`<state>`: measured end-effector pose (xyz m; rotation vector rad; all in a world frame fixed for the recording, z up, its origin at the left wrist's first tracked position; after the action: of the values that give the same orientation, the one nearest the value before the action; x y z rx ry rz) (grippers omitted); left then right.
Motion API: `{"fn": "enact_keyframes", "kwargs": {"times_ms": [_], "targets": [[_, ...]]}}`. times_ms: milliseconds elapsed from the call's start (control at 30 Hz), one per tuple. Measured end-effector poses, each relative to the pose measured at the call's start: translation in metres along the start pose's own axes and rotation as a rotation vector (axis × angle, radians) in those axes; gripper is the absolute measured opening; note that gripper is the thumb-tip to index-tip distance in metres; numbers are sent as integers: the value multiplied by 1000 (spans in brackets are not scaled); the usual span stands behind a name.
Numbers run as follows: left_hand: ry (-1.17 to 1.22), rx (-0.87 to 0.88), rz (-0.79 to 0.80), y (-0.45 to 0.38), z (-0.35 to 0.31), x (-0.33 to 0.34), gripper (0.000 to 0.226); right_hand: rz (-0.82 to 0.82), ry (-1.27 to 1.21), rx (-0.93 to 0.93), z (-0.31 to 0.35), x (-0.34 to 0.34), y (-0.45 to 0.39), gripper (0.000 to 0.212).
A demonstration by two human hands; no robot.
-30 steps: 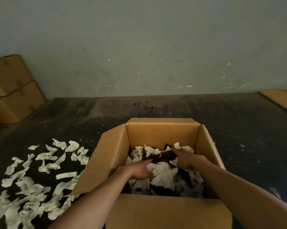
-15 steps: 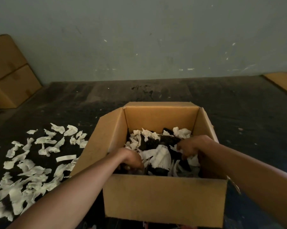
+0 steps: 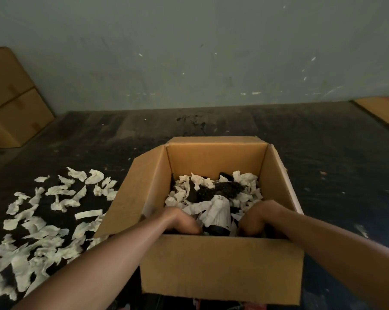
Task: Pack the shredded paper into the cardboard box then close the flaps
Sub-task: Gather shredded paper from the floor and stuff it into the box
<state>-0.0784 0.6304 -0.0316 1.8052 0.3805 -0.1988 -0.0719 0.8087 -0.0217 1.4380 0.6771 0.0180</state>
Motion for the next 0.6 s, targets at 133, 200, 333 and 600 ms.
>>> {"fn": "enact_keyframes", "kwargs": {"times_ms": [133, 200, 333, 600], "targets": [[-50, -34, -24, 9, -4, -17, 42, -31, -98, 43, -15, -18, 3, 40], [70, -70, -36, 15, 0, -40, 29, -103, -274, 73, -39, -42, 6, 33], [257, 135, -417, 18, -17, -104, 28, -375, -370, 96, -69, -93, 5, 41], [74, 158, -327, -36, -39, -88, 59, -374, -106, 147, -60, -79, -82, 60]]}}
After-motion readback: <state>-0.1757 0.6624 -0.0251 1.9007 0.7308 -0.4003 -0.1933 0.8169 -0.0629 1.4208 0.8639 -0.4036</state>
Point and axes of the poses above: each hand's wrist, its own y-axis away from the middle knuckle, its own x-axis out of the palm, z = x × y, the point moved 9 cm from there along -y, towards the middle knuckle, and after that the axes turned 9 degrees about y, right-handed, at the moved point
